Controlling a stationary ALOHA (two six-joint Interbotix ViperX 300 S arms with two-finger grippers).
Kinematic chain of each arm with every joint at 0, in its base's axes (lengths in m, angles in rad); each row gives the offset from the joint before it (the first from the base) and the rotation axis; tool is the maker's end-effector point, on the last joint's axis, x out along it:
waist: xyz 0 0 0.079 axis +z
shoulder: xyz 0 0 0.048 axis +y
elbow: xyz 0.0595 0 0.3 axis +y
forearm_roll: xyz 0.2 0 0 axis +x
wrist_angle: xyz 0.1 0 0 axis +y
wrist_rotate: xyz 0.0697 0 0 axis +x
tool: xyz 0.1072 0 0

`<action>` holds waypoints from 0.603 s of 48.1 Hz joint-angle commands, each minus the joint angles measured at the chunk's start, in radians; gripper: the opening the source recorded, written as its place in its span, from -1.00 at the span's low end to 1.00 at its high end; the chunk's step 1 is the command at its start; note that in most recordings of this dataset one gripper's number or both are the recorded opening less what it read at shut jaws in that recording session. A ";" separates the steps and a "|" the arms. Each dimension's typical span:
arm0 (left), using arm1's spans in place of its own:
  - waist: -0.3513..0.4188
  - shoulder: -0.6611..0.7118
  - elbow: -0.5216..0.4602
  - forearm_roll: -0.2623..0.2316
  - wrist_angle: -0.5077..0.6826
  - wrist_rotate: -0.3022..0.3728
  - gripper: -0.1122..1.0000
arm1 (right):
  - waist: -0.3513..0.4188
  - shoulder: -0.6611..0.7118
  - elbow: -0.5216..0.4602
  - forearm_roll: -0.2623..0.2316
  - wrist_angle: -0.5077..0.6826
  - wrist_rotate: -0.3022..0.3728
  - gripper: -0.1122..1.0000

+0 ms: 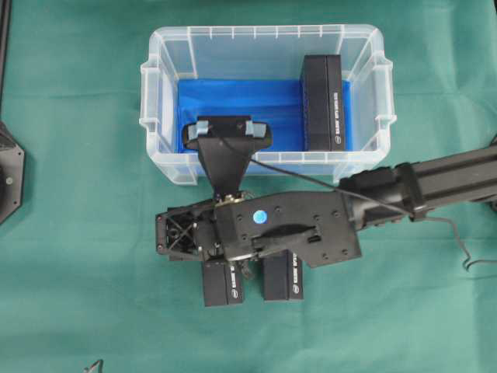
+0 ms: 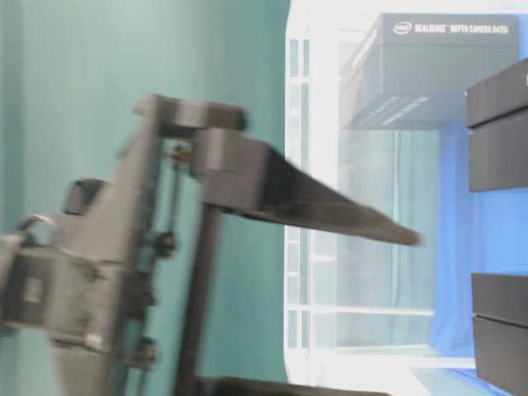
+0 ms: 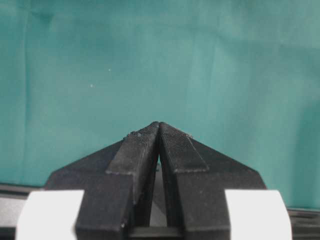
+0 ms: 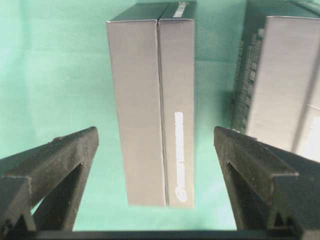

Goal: Take the box out of the case with the right arm.
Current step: 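Open the right gripper and pull it away to the right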

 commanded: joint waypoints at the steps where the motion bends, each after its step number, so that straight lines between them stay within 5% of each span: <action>1: 0.003 0.002 -0.023 0.003 -0.005 -0.002 -0.80 | -0.003 -0.058 -0.046 -0.005 0.031 -0.002 0.82; 29: 0.003 0.002 -0.023 0.003 -0.005 -0.002 -0.80 | 0.006 -0.094 -0.032 -0.002 0.120 -0.012 0.81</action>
